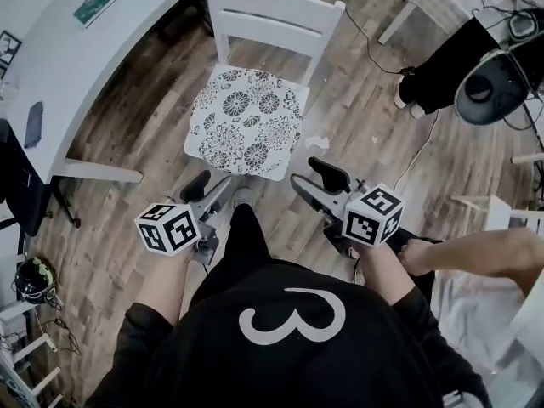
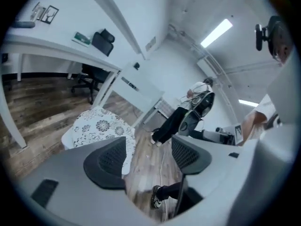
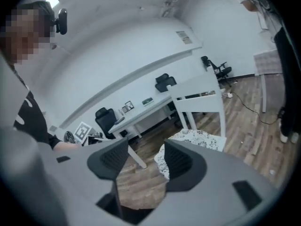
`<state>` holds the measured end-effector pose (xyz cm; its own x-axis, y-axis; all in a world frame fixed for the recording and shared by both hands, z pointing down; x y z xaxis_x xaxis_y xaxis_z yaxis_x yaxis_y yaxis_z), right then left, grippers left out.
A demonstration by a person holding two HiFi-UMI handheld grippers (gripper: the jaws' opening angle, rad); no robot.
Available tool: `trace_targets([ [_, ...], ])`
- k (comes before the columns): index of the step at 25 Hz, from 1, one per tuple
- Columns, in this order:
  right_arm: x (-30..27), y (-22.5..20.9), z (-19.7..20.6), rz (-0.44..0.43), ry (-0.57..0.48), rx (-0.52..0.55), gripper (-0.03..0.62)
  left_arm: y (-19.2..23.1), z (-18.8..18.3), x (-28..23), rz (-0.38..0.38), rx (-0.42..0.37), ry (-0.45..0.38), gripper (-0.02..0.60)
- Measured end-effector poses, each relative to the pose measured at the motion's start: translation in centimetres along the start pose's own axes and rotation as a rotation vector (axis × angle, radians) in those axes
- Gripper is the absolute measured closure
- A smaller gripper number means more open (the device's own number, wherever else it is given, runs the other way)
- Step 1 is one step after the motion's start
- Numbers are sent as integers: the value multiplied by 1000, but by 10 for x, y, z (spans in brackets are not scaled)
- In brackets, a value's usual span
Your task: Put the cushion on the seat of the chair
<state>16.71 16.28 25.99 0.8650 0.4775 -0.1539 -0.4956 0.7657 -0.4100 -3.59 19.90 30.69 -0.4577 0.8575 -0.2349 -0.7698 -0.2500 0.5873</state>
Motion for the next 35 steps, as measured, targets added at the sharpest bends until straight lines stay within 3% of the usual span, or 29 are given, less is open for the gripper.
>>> trace_targets([
  [4,31,65,-29,-186,-8,68,450,-85,-15,40,174,-77,-28,305],
  [7,54,105,-45,-298,-21,81,547,-137,-25,72,248,-171,-49,402],
  [10,73,133,-52,-387,-36,55,565,-176,-30,99,314,-213,-54,535],
  [12,86,143,-55,-413,-51,39,572,-197,-32,108,381,-225,-48,554],
  [17,103,151,-66,-382,-94,84,585,-230,-40,110,474,-292,-43,568],
  [24,126,157,-71,-339,-160,110,586,-252,-39,117,517,-262,-72,568],
  [35,163,160,-67,-310,-206,80,586,-286,-20,118,557,-324,-36,568],
])
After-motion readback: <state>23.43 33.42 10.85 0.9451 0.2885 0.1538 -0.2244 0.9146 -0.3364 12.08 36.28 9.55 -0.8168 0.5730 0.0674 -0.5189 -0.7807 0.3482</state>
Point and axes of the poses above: the fingertips, and each gripper's own axes: x backward along the fingers, y to its left, z out of its underside, the point moved 3 cm from there along x, backward along the fingers, and after that the axes turned 8 degrees about -y, right-handed, at the moved point
